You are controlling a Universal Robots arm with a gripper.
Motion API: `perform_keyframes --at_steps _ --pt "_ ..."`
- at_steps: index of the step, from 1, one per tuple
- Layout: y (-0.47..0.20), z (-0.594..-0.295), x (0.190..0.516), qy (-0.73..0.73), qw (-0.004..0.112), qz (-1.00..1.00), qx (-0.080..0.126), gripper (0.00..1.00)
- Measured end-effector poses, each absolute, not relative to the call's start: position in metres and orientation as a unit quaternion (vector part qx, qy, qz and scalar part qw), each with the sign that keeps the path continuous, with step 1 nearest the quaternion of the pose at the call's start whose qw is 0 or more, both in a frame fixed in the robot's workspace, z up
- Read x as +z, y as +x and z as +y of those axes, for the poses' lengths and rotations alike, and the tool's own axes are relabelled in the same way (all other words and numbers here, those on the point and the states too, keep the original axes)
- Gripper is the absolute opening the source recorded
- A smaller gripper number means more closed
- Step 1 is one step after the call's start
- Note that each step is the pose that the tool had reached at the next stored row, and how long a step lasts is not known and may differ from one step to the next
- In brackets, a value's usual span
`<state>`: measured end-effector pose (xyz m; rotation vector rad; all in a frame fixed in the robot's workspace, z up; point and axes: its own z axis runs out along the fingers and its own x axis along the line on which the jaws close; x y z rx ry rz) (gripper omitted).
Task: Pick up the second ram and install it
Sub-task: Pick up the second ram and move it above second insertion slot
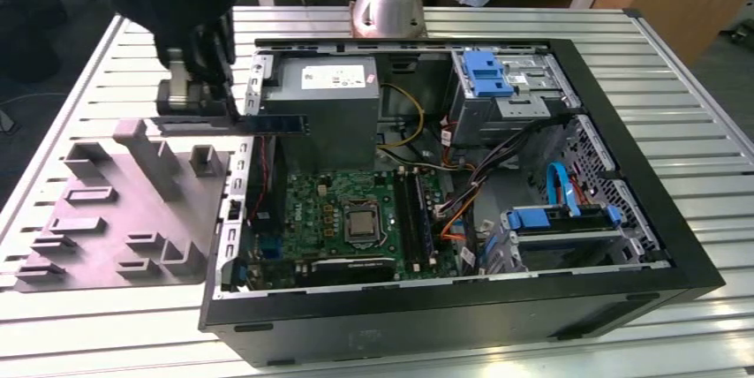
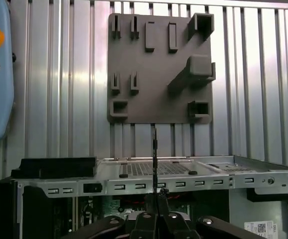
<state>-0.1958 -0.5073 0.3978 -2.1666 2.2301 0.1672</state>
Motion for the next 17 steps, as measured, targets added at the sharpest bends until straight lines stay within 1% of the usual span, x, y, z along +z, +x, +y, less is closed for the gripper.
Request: perform_keyframes --at_steps 17 --pt "-0.118 -0.507 0.397 -0.696 0.014 0.716 0.054 0.11"
